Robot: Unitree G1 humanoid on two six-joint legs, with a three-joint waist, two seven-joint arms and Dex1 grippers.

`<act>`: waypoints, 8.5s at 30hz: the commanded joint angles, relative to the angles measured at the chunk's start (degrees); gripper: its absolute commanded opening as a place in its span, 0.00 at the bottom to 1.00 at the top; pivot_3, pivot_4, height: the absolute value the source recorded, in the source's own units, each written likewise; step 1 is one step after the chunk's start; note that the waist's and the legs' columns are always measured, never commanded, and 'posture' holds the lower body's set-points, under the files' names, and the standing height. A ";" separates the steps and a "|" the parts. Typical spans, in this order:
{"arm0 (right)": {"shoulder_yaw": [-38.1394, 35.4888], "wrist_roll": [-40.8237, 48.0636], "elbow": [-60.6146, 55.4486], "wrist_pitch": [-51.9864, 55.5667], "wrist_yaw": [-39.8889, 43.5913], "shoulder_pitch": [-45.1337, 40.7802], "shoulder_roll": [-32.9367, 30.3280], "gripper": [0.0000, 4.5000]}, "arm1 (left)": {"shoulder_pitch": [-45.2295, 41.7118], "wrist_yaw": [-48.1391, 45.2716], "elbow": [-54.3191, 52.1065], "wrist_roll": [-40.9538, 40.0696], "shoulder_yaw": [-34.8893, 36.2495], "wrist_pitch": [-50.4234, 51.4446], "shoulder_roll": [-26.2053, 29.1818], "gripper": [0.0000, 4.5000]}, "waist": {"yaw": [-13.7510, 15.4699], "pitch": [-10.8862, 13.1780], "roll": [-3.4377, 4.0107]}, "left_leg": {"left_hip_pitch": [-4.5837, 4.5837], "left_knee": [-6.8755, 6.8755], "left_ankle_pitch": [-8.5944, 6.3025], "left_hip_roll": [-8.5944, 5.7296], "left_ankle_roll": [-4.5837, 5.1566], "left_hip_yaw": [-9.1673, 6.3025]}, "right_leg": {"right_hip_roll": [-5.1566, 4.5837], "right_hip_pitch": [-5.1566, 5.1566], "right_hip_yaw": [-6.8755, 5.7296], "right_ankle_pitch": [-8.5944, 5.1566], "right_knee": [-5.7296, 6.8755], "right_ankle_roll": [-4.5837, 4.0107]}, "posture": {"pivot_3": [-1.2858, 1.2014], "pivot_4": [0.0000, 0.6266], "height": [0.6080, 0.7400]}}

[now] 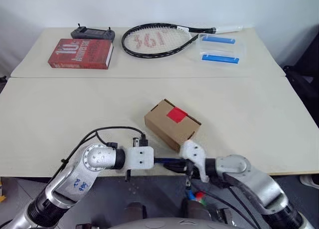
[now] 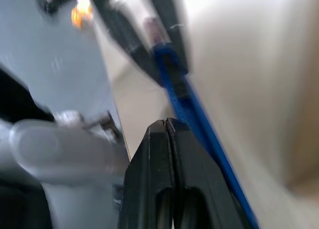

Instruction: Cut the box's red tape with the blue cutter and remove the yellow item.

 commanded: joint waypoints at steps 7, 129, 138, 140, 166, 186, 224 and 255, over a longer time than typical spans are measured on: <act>-26.41 59.24 -6.56 16.51 -18.49 9.37 -15.21 0.66 | 9.76 4.03 9.07 -2.37 13.47 -43.55 2.21 0.09 | 0.23 0.05 0.09 | -0.01 -0.01 -0.09 0.02 0.04 0.00 | -0.04 0.04 -0.05 0.01 -0.08 -0.01 | 0.52 0.24 1.00; 4.92 16.74 31.65 43.75 -0.04 -69.42 -20.59 0.04 | -27.26 -4.22 29.14 -22.87 5.98 11.19 -15.04 0.01 | -0.10 0.22 -0.03 | -1.12 0.74 -0.13 0.04 0.01 0.10 | -0.06 -0.89 -0.43 0.13 0.26 0.14 | 0.52 0.24 1.00; 5.36 12.90 30.93 41.39 1.63 -65.87 -20.33 0.04 | -26.48 -3.83 28.03 -23.20 6.26 12.95 -15.59 0.01 | -0.26 0.22 -0.03 | -1.12 0.73 -0.13 0.04 0.01 0.11 | -0.07 -0.90 -0.43 0.14 0.26 0.15 | 0.52 0.24 1.00; 4.90 12.77 30.57 41.58 1.81 -64.99 -19.94 0.04 | -26.52 -4.18 27.90 -23.23 6.14 13.41 -15.44 0.01 | -0.26 0.22 -0.02 | -1.12 0.73 -0.13 0.04 0.01 0.11 | -0.06 -0.90 -0.43 0.14 0.26 0.15 | 0.52 0.24 1.00; 1.80 10.87 30.55 39.19 4.65 -64.44 -18.04 0.04 | -24.71 -4.22 25.77 -22.73 6.07 14.84 -15.15 0.01 | -0.30 0.21 -0.02 | -1.10 0.75 -0.13 0.04 0.01 0.11 | -0.06 -0.88 -0.42 0.14 0.28 0.15 | 0.52 0.24 1.00; 0.41 10.15 28.81 38.93 4.25 -60.55 -18.30 0.04 | -24.43 -4.19 25.64 -22.48 5.57 14.61 -15.47 0.01 | -0.32 0.21 -0.01 | -1.08 0.77 -0.13 0.04 0.01 0.11 | -0.06 -0.86 -0.41 0.14 0.31 0.15 | 0.52 0.24 1.00; 2.99 8.39 27.07 35.20 9.20 -55.00 -24.07 0.04 | -24.48 -3.80 24.79 -22.68 5.41 15.71 -15.84 0.01 | -0.16 0.21 -0.02 | -1.05 0.80 -0.13 0.03 0.01 0.11 | -0.07 -0.82 -0.41 0.14 0.31 0.15 | 0.52 0.24 1.00; 1.46 7.26 27.58 33.76 8.90 -54.17 -19.31 0.04 | -24.67 -3.79 24.06 -22.75 5.42 16.85 -15.74 0.01 | -0.29 0.21 -0.01 | -1.02 0.83 -0.13 0.04 0.01 0.12 | -0.07 -0.81 -0.39 0.15 0.35 0.14 | 0.52 0.24 1.00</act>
